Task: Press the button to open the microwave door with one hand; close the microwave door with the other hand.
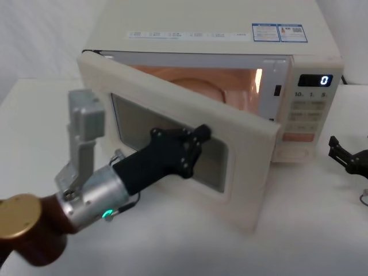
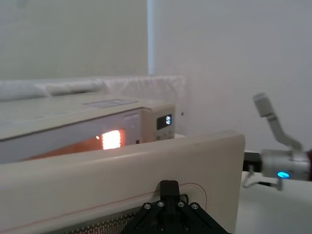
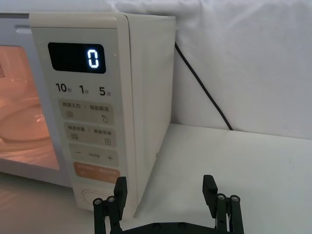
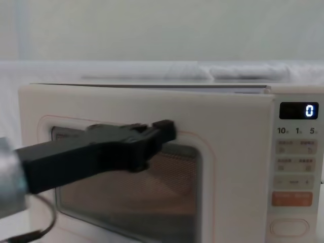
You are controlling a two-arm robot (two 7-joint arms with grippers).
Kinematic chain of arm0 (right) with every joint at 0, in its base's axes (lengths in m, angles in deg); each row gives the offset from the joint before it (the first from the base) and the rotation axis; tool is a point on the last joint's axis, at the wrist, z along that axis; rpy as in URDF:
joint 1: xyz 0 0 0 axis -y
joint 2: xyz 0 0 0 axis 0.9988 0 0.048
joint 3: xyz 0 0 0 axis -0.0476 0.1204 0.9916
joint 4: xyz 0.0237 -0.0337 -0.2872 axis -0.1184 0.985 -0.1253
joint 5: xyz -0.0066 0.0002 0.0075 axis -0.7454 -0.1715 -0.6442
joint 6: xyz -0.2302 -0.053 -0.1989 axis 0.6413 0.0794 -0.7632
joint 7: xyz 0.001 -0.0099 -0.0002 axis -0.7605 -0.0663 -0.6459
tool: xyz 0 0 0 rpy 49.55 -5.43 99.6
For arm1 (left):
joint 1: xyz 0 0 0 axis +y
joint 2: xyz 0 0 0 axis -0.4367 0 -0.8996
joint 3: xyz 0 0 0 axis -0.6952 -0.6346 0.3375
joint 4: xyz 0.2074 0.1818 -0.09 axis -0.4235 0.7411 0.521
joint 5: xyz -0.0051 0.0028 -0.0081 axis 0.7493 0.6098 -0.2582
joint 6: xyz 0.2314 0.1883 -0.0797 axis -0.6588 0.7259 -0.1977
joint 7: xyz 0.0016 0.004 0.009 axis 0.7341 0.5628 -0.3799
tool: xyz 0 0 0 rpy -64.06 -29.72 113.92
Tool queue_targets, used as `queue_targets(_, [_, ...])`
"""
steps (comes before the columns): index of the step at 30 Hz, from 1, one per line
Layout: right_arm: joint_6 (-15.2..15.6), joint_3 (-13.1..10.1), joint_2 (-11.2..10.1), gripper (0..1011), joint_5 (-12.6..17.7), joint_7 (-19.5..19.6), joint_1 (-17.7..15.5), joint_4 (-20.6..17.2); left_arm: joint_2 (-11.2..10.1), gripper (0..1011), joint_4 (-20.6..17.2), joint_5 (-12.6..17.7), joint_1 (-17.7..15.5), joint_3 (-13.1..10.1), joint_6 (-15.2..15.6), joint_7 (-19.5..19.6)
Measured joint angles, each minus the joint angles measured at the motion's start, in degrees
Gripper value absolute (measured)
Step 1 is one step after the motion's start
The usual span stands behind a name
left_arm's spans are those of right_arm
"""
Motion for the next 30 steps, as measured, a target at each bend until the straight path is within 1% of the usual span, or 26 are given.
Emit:
queue_targets(1, [0.0, 0.0, 0.0, 1002, 0.0, 0.0, 0.0, 0.0, 0.4, 0, 0.3, 0.5, -0.7, -0.4, 0.2, -0.6])
queue_targets(2, [0.0, 0.0, 0.0, 1002, 0.0, 0.0, 0.0, 0.0, 1.2, 0, 1.1, 1.4, -2.1, -1.3, 0.5, -2.0])
queue_targets(4, [0.0, 0.0, 0.0, 1002, 0.0, 0.0, 0.0, 0.0, 2.3, 0, 1.8, 2.2, -3.4, -2.2, 0.9, -3.8])
queue_targets(5, [0.0, 0.0, 0.0, 1002, 0.0, 0.0, 0.0, 0.0, 3.2, 0, 2.3, 2.9, -4.3, -2.8, 1.3, -5.2])
queue_targets(6, [0.0, 0.0, 0.0, 1002, 0.0, 0.0, 0.0, 0.0, 3.2, 0, 2.3, 2.9, -4.3, -2.8, 1.3, -5.2])
queue_targets(8, [0.0, 0.0, 0.0, 1002, 0.0, 0.0, 0.0, 0.0, 4.9, 0, 3.5, 4.0, -6.3, -4.2, 1.8, -7.9])
queue_targets(12, [0.0, 0.0, 0.0, 1002, 0.0, 0.0, 0.0, 0.0, 6.7, 0, 4.9, 4.8, -8.5, -5.9, 2.1, -9.7])
queue_targets(20, [0.0, 0.0, 0.0, 1002, 0.0, 0.0, 0.0, 0.0, 9.5, 0, 7.5, 5.8, -12.4, -9.1, 2.2, -10.3])
queue_targets(22, [0.0, 0.0, 0.0, 1002, 0.0, 0.0, 0.0, 0.0, 9.7, 0, 7.8, 5.9, -12.6, -9.3, 2.2, -10.3])
queue_targets(24, [0.0, 0.0, 0.0, 1002, 0.0, 0.0, 0.0, 0.0, 10.6, 0, 8.9, 6.1, -13.7, -10.1, 2.2, -10.5])
queue_targets(30, [0.0, 0.0, 0.0, 1002, 0.0, 0.0, 0.0, 0.0, 11.7, 0, 10.7, 6.8, -15.3, -11.0, 2.4, -10.9])
